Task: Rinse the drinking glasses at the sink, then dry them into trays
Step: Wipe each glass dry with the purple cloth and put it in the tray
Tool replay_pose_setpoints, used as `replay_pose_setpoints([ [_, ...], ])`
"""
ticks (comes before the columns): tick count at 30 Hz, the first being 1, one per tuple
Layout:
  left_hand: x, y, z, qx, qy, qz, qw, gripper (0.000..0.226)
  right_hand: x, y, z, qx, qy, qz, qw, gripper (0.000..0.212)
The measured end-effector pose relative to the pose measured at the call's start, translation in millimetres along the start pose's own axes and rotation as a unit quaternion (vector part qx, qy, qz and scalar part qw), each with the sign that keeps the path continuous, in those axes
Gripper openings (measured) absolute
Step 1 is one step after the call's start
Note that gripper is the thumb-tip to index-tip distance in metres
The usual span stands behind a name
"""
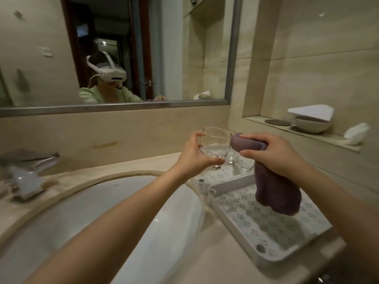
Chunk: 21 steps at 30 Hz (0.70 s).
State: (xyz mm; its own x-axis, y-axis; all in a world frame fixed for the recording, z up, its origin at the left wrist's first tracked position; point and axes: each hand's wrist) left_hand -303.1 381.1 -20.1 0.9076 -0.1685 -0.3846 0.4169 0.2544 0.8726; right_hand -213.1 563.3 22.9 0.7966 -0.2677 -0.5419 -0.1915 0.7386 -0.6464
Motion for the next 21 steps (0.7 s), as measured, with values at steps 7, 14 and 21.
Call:
replay_pose_setpoints([
  [7,-31,-29,-58,-0.074,-0.023,0.037,0.996,0.090,-18,58,-17,0.094,-0.030,-0.033,0.995,0.046],
  [14,-48,-48,-80,-0.094,-0.028,0.060,0.993,0.095,-30,86,-30,0.104,-0.040,-0.041,0.993,0.047],
  [21,-55,-60,-90,-0.108,-0.060,0.086,0.989,0.091,-34,97,-39,0.136,-0.053,-0.018,0.989,0.044],
])
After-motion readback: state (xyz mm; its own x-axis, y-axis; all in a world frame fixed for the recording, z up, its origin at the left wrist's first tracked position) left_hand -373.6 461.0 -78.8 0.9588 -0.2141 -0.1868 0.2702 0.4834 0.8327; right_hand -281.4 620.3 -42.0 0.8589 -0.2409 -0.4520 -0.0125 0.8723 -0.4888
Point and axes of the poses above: each hand's wrist, its own x-axis away from the middle knuckle, its own z-axis out of the back of the hand, y = z × x, and after that the axes turned 11 degrees about y, right-handed
